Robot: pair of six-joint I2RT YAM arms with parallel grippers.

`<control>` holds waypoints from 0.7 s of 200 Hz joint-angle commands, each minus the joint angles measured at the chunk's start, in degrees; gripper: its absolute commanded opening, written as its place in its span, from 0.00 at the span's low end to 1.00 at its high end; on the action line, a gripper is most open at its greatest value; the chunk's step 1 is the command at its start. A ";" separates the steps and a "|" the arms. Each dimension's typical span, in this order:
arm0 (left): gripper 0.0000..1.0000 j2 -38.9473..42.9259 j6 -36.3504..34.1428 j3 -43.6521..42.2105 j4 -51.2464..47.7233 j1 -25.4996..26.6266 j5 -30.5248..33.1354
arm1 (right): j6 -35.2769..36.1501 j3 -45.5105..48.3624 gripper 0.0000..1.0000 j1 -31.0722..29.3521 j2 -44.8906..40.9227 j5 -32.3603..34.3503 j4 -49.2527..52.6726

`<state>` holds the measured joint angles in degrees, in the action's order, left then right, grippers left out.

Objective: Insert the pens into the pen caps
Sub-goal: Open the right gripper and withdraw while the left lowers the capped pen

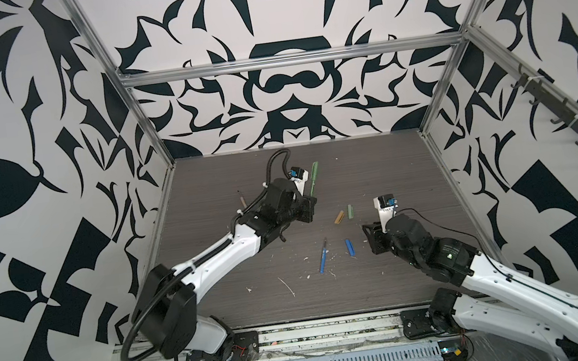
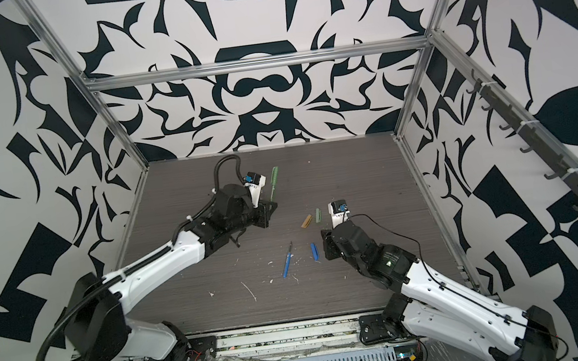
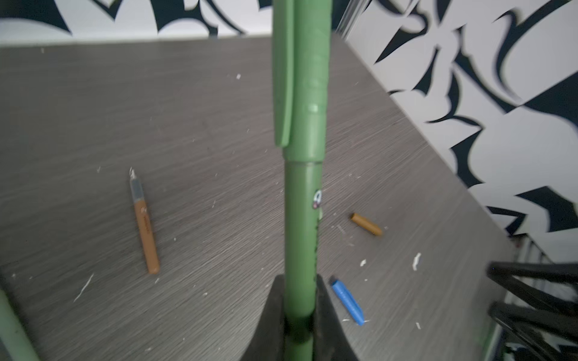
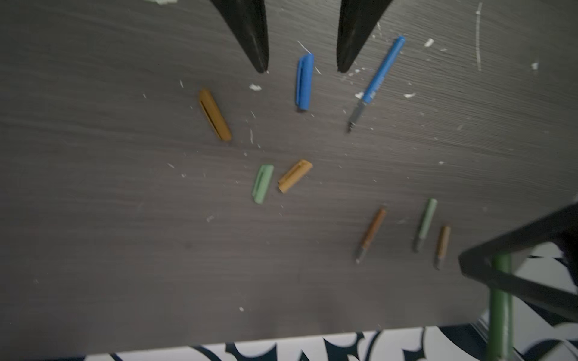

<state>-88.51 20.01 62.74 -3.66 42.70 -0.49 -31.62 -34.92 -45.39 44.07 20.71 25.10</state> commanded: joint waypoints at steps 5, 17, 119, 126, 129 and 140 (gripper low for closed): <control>0.00 -9.61 1.80 7.66 -11.13 -0.11 6.09 | -8.58 0.01 0.41 0.36 -5.38 11.41 5.32; 0.00 -15.59 1.61 13.21 -14.85 -0.29 7.13 | -9.96 0.84 0.41 0.38 -7.05 12.57 5.85; 0.05 -45.87 0.80 47.81 -37.47 -5.49 2.95 | -9.47 1.34 0.41 0.67 -7.04 10.09 5.88; 0.06 -46.36 0.56 48.26 -37.85 -5.59 2.64 | -9.39 1.34 0.41 0.65 -6.93 10.05 5.85; 0.06 -46.51 0.52 48.49 -38.05 -5.53 2.56 | -9.39 1.34 0.41 0.65 -6.87 10.01 5.89; 0.08 -46.91 0.35 49.03 -38.59 -5.60 2.18 | -9.42 1.43 0.41 0.65 -6.87 10.03 5.80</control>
<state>-133.88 20.38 109.25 -36.75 37.23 3.44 -40.40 -33.36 -44.97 36.84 30.04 31.53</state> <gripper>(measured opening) 0.137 0.408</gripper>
